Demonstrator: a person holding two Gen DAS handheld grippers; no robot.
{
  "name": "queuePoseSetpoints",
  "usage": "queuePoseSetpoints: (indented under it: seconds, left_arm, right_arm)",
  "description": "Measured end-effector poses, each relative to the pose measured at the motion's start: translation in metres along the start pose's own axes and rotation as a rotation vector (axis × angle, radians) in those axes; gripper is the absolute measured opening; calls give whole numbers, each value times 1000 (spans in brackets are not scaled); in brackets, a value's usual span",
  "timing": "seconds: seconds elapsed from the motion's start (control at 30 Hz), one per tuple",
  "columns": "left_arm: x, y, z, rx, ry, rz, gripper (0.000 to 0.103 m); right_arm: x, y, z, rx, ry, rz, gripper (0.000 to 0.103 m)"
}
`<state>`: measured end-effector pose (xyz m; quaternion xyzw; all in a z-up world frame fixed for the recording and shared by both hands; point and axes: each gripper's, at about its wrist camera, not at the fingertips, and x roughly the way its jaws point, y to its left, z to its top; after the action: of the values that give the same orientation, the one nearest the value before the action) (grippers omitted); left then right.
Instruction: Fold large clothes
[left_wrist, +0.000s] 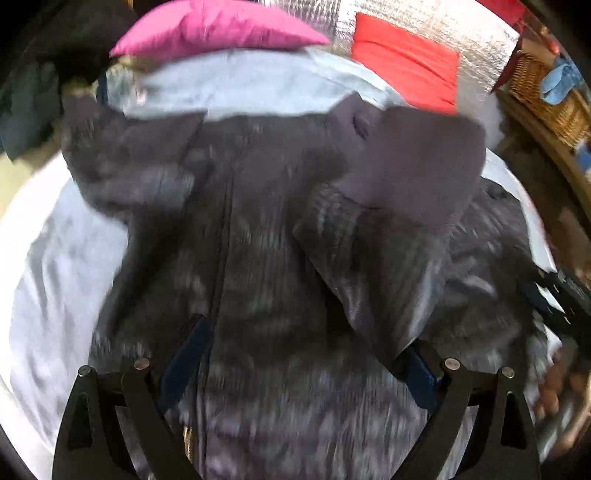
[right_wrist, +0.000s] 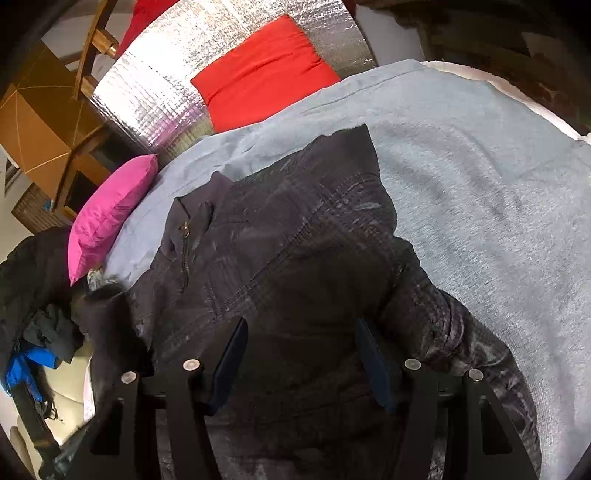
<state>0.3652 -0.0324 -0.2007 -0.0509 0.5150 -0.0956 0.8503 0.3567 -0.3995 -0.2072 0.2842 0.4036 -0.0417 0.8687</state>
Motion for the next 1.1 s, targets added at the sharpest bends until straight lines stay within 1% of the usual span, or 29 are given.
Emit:
queuePoseSetpoints:
  seconds: [0.07, 0.17, 0.23, 0.27, 0.3, 0.37, 0.43, 0.47, 0.53, 0.57, 0.6, 0.63, 0.67, 0.7, 0.73, 0.77, 0.8, 0.83, 0.87, 0.9, 0.93, 1.0, 1.03, 1.07, 1.1]
  left_arm:
    - [-3, 6, -10, 30, 30, -33, 96]
    - [-6, 18, -18, 18, 42, -35, 96]
    - [-7, 33, -19, -30, 60, -42, 95]
    - [-7, 45, -18, -83, 80, -53, 95]
    - [-8, 58, -18, -137, 85, -80, 95]
    - [-15, 74, -19, -202, 81, -103, 95]
    - [-20, 81, -18, -229, 62, -112, 95]
    - [-21, 85, -15, -239, 48, -123, 95]
    - [-15, 84, -14, -241, 34, -147, 95]
    - [-10, 83, -12, -236, 29, -148, 95]
    - [-6, 78, -11, -222, 13, -147, 95]
    - [-3, 74, -6, -211, -1, -144, 89]
    - [-1, 67, -4, -183, -29, -135, 81]
    - [1, 59, -2, -151, -42, -109, 70]
    - [1, 55, 1, -134, -48, -94, 64]
    - [5, 49, 4, -108, -57, -82, 60]
    - [8, 47, 7, -96, -59, -82, 51]
    - [10, 46, 9, -88, -62, -80, 43]
    - [6, 49, 7, -80, -67, -76, 40]
    - [7, 49, 7, -70, -76, -69, 33]
    - [8, 51, 7, -58, -87, -55, 30]
    - [12, 52, 8, -54, -91, -41, 30]
    - [16, 53, 10, -63, -87, -35, 30]
    - [19, 54, 11, -78, -79, -31, 33]
    - [21, 56, 12, -90, -69, -34, 40]
  right_arm:
    - [-2, -3, -1, 7, 4, 13, 64]
    - [-1, -7, 0, 15, 9, 22, 64]
    - [-1, -9, 0, 10, 9, 21, 64]
    - [-1, -10, -1, 3, 9, 17, 64]
    - [0, -10, -1, -7, 9, 8, 64]
    - [-1, -8, 0, -20, 12, 4, 64]
    - [-8, -8, 2, -19, 6, 14, 64]
    - [-15, -8, 5, -12, -10, 28, 65]
    - [-37, -13, 13, 3, -90, 63, 65]
    - [-47, -18, 18, 15, -135, 63, 69]
    - [-53, -25, 22, 36, -161, 46, 73]
    - [-55, -31, 24, 58, -170, 24, 81]
    - [-52, -40, 28, 81, -155, 5, 83]
    - [-47, -47, 31, 99, -131, 2, 83]
    - [-38, -57, 33, 133, -95, 6, 83]
    - [-28, -66, 34, 163, -66, 14, 83]
    - [-19, -72, 34, 183, -35, 28, 83]
    - [-12, -75, 35, 187, -14, 44, 83]
    - [-7, -77, 35, 181, 2, 57, 81]
    - [-1, -74, 35, 153, 13, 52, 79]
    - [2, -69, 34, 121, 21, 29, 71]
    - [4, -57, 31, 55, 15, -36, 66]
    - [4, -52, 30, 39, 12, -49, 63]
    - [4, -50, 29, 31, 8, -57, 62]
    - [4, -50, 29, 30, 8, -62, 62]
